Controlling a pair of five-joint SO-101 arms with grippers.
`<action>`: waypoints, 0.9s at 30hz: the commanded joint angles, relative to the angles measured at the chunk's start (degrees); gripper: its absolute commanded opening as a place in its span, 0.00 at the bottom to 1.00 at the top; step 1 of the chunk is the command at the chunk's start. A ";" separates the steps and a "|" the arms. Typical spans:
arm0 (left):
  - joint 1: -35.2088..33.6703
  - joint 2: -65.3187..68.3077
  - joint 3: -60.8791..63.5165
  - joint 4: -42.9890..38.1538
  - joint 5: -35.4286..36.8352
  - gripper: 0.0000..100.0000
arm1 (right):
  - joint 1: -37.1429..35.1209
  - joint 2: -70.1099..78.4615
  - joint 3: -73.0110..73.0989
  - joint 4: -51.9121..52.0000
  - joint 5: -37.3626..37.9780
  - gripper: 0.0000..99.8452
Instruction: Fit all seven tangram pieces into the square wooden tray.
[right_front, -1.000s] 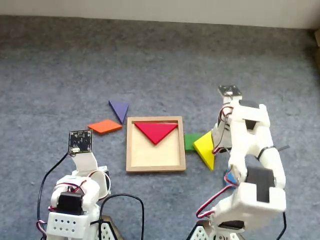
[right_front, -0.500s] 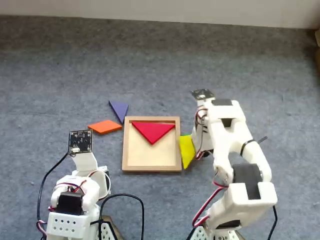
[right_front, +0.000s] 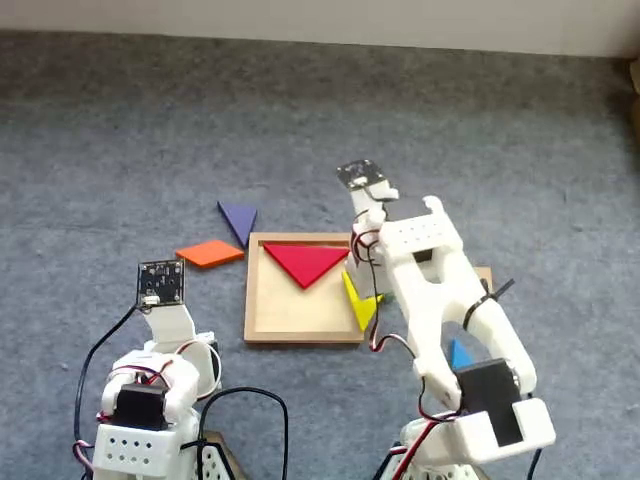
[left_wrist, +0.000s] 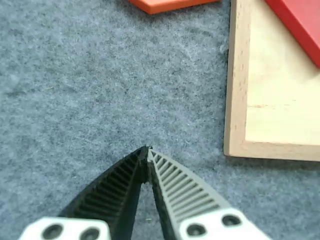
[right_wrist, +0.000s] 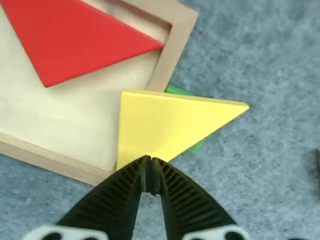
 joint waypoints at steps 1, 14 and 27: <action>0.66 -1.63 1.10 0.18 -0.18 0.01 | 5.32 -3.65 -4.44 0.22 -0.26 0.01; 0.66 -1.63 1.10 0.18 -0.18 0.01 | 9.71 5.23 -4.44 -9.98 -0.18 0.01; 0.66 -1.63 1.10 0.18 -0.18 0.01 | -3.03 6.99 -6.64 -12.79 -0.53 0.01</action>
